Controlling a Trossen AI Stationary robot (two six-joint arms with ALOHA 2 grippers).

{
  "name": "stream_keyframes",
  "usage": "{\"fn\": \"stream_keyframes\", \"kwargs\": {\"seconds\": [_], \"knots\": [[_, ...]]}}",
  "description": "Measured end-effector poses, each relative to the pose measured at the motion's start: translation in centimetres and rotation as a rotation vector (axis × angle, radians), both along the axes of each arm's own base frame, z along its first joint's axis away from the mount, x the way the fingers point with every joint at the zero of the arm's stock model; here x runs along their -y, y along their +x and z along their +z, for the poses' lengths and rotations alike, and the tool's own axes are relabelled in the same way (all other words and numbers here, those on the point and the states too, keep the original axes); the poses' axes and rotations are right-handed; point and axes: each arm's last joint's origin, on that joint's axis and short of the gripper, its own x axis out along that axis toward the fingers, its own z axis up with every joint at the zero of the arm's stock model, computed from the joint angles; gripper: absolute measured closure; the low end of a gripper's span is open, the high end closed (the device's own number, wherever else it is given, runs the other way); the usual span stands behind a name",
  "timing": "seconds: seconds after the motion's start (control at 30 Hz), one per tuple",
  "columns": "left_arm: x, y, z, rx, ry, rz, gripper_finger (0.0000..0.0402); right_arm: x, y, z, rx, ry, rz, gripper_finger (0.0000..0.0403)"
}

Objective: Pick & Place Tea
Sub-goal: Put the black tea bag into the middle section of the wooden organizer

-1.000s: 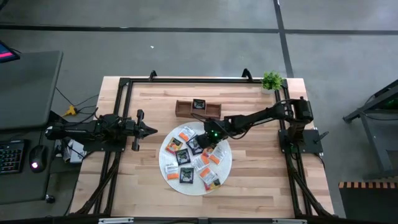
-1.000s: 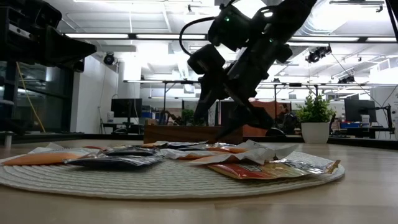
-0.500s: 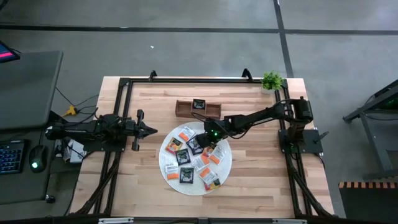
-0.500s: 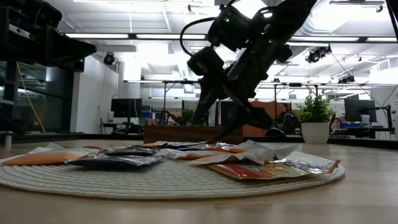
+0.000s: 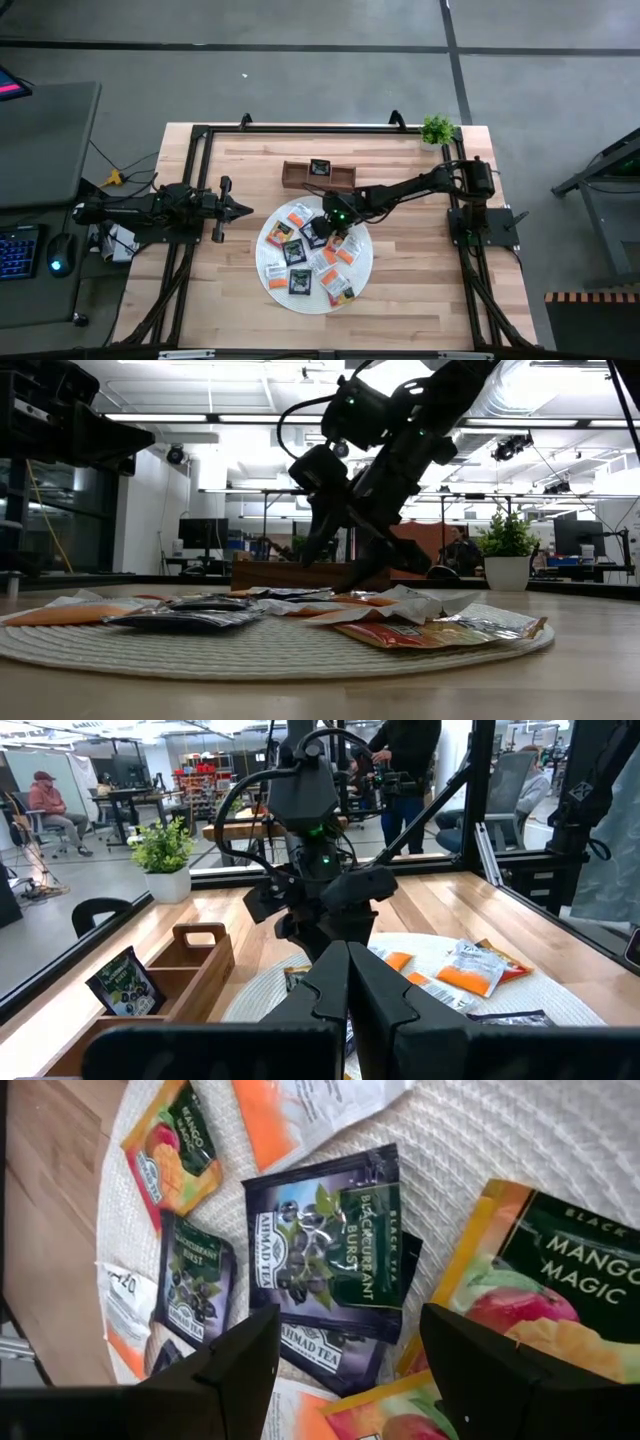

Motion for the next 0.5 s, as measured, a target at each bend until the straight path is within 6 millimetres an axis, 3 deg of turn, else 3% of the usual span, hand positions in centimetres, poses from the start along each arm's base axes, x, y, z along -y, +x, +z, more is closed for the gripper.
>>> {"fn": "stream_keyframes", "kwargs": {"seconds": [0.37, 0.5], "knots": [[0.00, 0.00, 0.00, 0.000, 0.000, 0.000, 0.0402, -0.30, 0.03, -0.27, -0.008, -0.004, 0.001, 0.0169], [0.00, 0.00, 0.00, 0.000, 0.000, 0.000, 0.0402, -0.23, -0.03, -0.34, -0.018, -0.022, -0.014, 0.0188]]}}
